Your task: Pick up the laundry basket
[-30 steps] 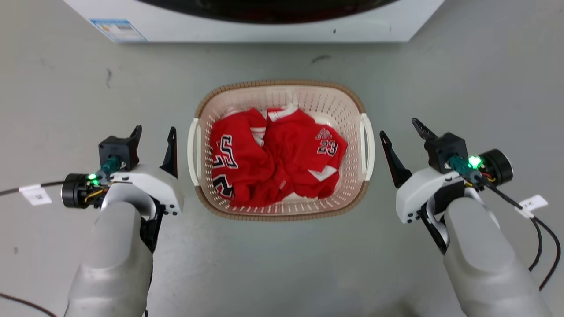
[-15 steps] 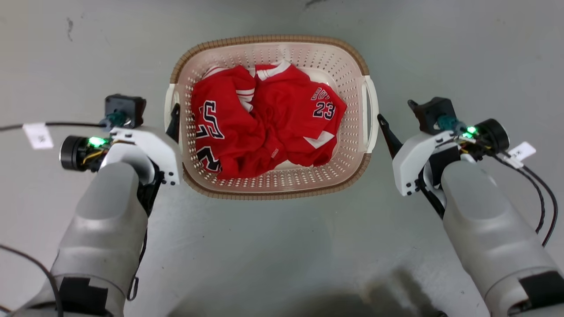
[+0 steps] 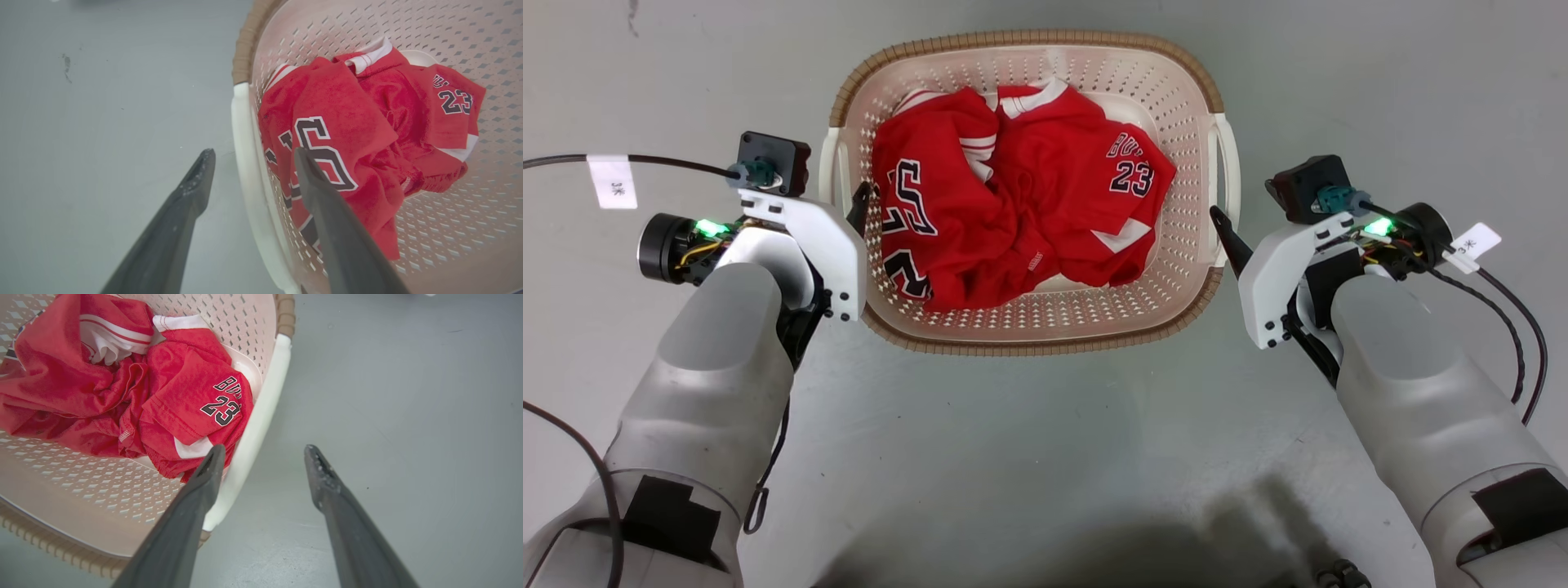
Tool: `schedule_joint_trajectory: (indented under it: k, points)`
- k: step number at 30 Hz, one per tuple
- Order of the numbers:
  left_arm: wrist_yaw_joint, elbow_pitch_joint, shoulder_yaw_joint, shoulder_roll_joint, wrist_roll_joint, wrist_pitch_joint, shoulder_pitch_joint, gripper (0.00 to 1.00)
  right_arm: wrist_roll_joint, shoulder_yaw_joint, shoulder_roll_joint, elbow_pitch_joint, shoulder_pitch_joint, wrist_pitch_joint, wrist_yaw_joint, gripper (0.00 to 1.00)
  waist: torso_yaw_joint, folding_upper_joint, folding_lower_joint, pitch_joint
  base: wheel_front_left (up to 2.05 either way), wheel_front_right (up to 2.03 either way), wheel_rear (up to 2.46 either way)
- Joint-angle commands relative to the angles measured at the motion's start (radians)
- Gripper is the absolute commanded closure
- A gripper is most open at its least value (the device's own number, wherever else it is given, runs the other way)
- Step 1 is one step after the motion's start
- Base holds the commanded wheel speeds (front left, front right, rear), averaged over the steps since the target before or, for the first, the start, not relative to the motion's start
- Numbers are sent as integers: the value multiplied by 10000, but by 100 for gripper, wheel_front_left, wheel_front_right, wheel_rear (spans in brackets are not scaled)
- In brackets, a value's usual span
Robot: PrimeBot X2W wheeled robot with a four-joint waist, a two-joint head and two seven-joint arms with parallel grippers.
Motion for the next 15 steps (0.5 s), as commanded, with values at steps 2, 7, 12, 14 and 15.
schedule_joint_trajectory:
  k: [2, 7, 12, 14, 15]
  points:
    - [-14, 37, -297, 97, -265, 130, -168, 0, 198, 224, -13, 51, -213, 76, -7, 0, -12, 1, -1, 135, 0, 0, 0]
    - [-14, 42, -767, 225, -723, 218, -287, 0, 502, 534, -13, 82, -361, 159, -7, 0, -19, 1, -1, 292, 0, 0, 0]
    - [-14, 198, -1122, 354, -993, 270, -533, 0, 646, 741, -15, 120, -531, 276, -7, 0, -34, 1, -1, 477, 0, 0, 0]
    - [-14, 285, -1256, 321, -1046, 245, -629, 91, 718, 792, -13, 126, -607, 318, -7, 100, -29, 1, -1, 519, 0, 0, 0]
    - [-14, 313, -1303, 291, -1089, 211, -664, 100, 752, 863, -13, 129, -601, 400, -7, 100, -22, 1, -1, 527, 0, 0, 0]
